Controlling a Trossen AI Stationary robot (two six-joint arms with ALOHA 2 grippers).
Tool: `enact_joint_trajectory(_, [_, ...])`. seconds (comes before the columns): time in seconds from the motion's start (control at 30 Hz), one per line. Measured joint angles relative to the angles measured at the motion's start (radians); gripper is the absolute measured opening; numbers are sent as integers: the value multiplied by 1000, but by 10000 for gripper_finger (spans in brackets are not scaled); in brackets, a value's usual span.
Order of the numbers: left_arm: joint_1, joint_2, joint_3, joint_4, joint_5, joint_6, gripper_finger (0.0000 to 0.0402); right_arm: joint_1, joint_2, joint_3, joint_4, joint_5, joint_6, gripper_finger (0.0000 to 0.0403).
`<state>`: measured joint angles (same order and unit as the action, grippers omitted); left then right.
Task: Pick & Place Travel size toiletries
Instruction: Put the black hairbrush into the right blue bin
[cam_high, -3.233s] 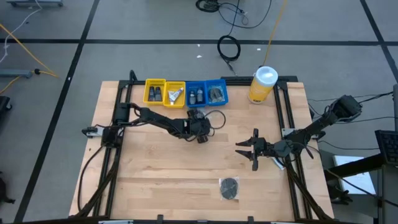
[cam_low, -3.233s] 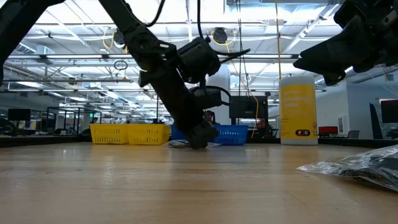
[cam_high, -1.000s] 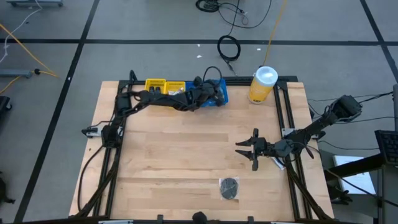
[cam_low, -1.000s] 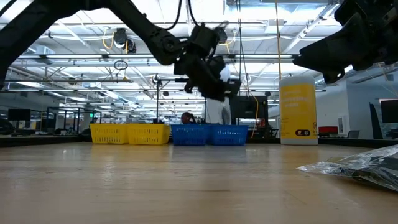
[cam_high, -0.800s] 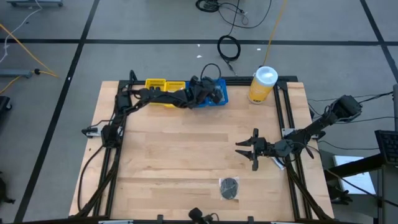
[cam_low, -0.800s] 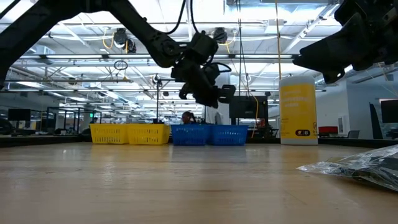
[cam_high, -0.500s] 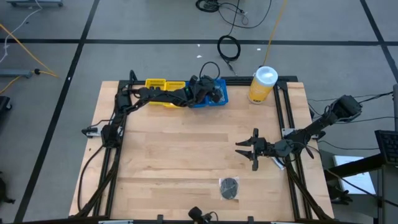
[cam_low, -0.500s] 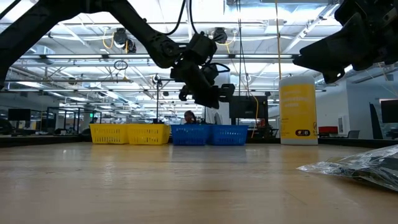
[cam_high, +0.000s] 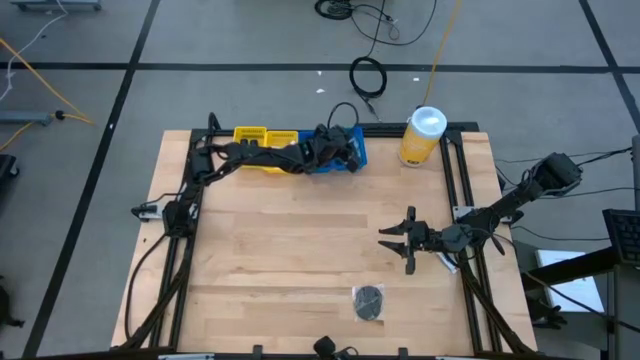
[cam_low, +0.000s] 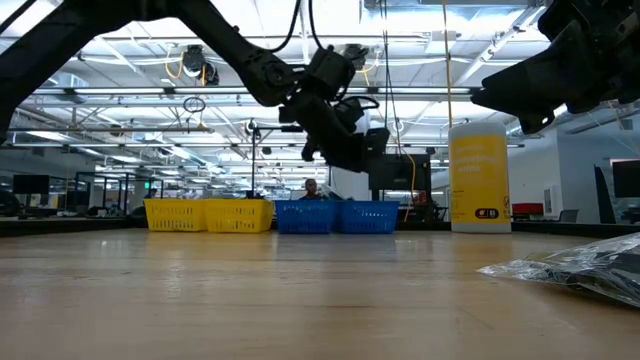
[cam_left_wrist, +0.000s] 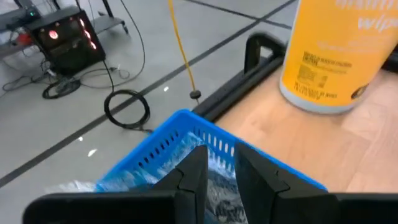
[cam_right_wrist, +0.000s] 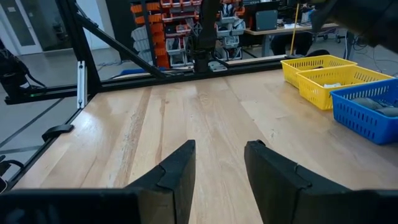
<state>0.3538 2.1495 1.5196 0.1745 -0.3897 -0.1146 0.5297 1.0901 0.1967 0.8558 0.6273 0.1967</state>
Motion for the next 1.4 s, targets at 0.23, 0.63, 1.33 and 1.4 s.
enact_joint_trajectory(0.23, [-7,-91,7,-207,-8,90,81,0,0,0,-8,0,0,130])
enact_joint_trajectory(0.63, [97,-140,24,-636,56,-56,7,0,0,0,-4,0,16,130])
enact_joint_trajectory(1.33, [136,-74,23,-509,214,-71,2,0,0,0,0,0,16,130])
enact_joint_trajectory(1.4, [130,-57,21,-473,233,-71,3,0,0,0,0,0,18,130])
